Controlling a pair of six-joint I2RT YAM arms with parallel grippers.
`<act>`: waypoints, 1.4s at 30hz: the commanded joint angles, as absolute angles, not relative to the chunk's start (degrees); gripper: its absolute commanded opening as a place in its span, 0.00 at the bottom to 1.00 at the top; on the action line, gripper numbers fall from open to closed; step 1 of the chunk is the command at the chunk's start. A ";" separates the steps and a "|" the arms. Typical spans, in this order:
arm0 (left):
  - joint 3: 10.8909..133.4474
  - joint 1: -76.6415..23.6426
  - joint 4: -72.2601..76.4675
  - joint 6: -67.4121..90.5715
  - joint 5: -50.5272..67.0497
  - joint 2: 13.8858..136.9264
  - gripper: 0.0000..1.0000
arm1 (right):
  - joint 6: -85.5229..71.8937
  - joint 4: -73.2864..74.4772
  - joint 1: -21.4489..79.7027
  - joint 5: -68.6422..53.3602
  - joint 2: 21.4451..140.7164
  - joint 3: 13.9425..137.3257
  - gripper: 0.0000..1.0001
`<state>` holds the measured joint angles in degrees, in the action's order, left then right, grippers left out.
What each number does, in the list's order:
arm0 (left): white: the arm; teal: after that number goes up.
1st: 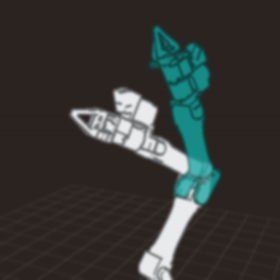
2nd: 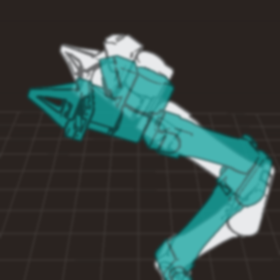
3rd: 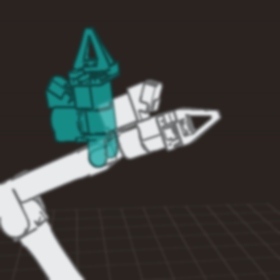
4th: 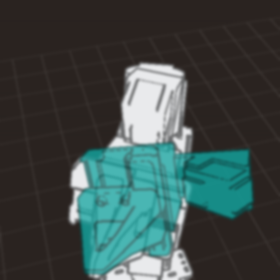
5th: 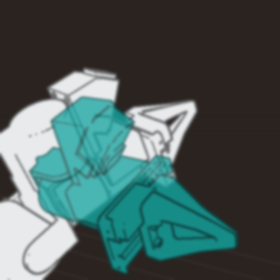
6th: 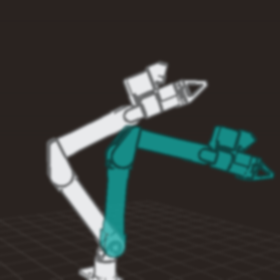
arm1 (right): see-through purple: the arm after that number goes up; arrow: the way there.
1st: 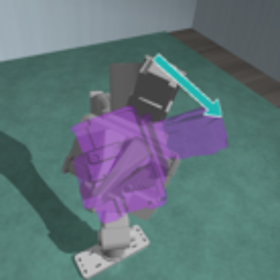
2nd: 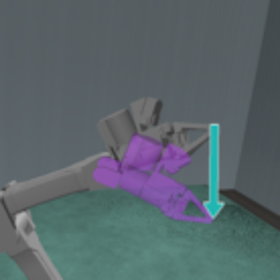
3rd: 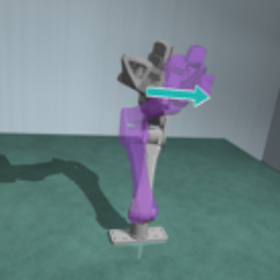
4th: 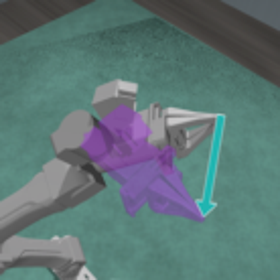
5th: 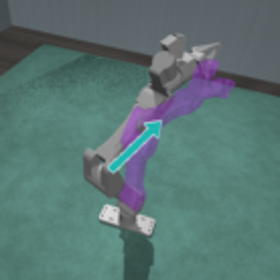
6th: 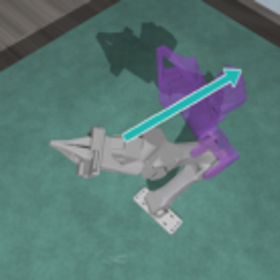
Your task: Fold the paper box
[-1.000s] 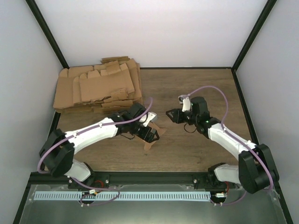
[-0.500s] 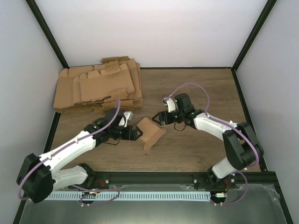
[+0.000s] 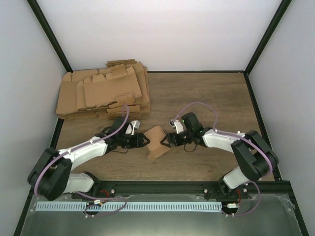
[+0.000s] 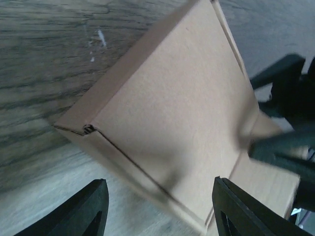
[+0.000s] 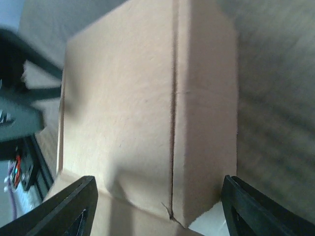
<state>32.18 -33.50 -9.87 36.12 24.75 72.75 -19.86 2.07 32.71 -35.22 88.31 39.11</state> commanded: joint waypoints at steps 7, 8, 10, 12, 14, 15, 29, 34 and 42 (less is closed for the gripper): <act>39.24 -33.23 1.28 31.42 33.56 84.44 0.60 | -29.68 -0.73 38.74 -36.09 72.38 27.59 0.71; 40.11 -33.18 1.39 31.00 33.69 85.34 0.60 | -30.19 -0.17 38.71 -35.37 71.17 27.12 0.72; 41.88 -33.22 1.57 29.96 33.62 87.11 0.61 | -30.64 2.01 38.77 -32.56 68.74 26.88 0.73; 43.33 -33.22 1.77 29.03 33.42 88.25 0.66 | -31.33 4.41 38.76 -28.71 66.33 27.42 0.75; 43.96 -33.22 3.17 28.43 33.47 88.31 0.77 | -32.11 6.82 38.78 -23.28 64.43 28.31 0.76; 43.76 -33.22 4.33 28.44 33.32 87.65 0.81 | -32.17 8.14 38.76 -21.29 63.68 29.09 0.78; 35.00 -33.83 -7.12 31.45 27.78 69.29 0.87 | -17.86 10.60 27.85 -30.71 80.65 47.25 0.83; 30.70 -35.44 -10.70 35.09 28.30 58.98 0.87 | -14.22 6.40 23.73 -43.69 90.19 51.74 0.78; 30.57 -35.61 -18.49 33.74 25.63 48.97 0.88 | -11.25 3.87 23.75 -49.43 98.84 52.96 0.64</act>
<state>30.57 -35.40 -13.98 34.13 27.55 51.77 -14.00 6.04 23.51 -43.35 97.08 51.11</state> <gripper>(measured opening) 0.880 0.659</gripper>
